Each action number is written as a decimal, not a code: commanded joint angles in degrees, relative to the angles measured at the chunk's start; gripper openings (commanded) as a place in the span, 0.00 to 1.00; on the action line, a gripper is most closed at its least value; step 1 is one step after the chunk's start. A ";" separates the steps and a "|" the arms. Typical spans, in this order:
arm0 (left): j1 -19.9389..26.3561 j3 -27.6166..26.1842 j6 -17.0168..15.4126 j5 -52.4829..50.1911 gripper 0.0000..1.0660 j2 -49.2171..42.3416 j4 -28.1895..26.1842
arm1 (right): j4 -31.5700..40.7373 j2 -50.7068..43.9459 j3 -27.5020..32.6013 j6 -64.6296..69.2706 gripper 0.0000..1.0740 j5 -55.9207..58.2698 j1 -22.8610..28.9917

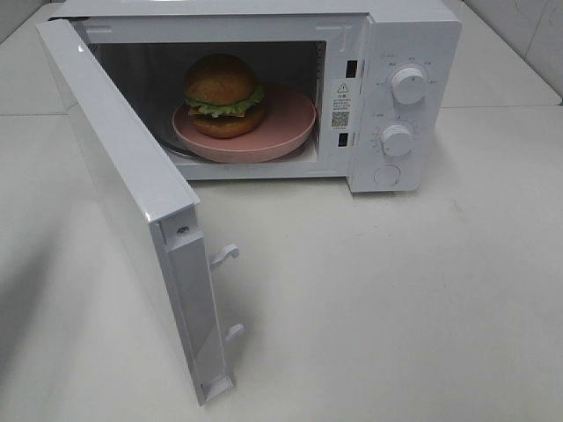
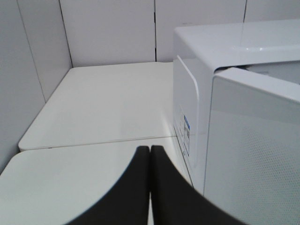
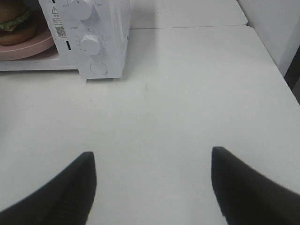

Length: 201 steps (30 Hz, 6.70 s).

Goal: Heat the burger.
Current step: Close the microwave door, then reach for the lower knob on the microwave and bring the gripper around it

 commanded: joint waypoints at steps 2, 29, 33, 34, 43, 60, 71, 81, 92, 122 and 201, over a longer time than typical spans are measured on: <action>-0.34 0.06 -0.80 -3.61 0.00 3.55 0.86 | -0.06 -1.55 0.17 -0.57 0.62 -0.40 -0.34; -0.34 -3.55 -0.86 -19.77 0.00 25.90 7.79 | -0.06 -1.55 0.17 -0.57 0.62 -0.40 -0.34; -1.43 -4.35 -2.75 -19.77 0.00 27.16 9.28 | -0.06 -1.55 0.17 -0.57 0.62 -0.40 -0.34; -1.43 -4.35 -2.75 -19.77 0.00 27.16 9.28 | -0.06 -1.55 0.17 -0.57 0.62 -0.40 -0.34; -10.26 -5.84 -0.46 -18.68 0.00 27.39 4.93 | -0.06 -1.55 0.17 -0.57 0.62 -0.40 -0.34; -19.42 -10.31 0.46 -14.90 0.00 30.77 2.12 | -0.06 -1.55 0.17 -0.57 0.62 -0.40 -0.34; -24.18 -14.38 1.15 -11.69 0.00 32.09 -2.06 | -0.06 -1.55 0.17 -0.57 0.62 -0.40 -0.34; -28.13 -18.45 1.38 -8.59 0.00 34.15 -3.44 | -0.06 -1.55 0.17 -0.57 0.62 -0.40 -0.34; -33.06 -23.66 2.41 -7.62 0.00 37.82 -7.05 | -0.06 -1.55 0.17 -0.52 0.62 -0.40 -0.34; -40.45 -40.51 3.72 1.66 0.00 46.01 -9.85 | -0.06 -1.55 0.17 -0.57 0.62 -0.40 -0.34; -46.58 -50.53 3.32 21.54 0.00 43.77 -10.83 | -0.06 -1.55 0.17 -0.63 0.62 -0.40 -0.34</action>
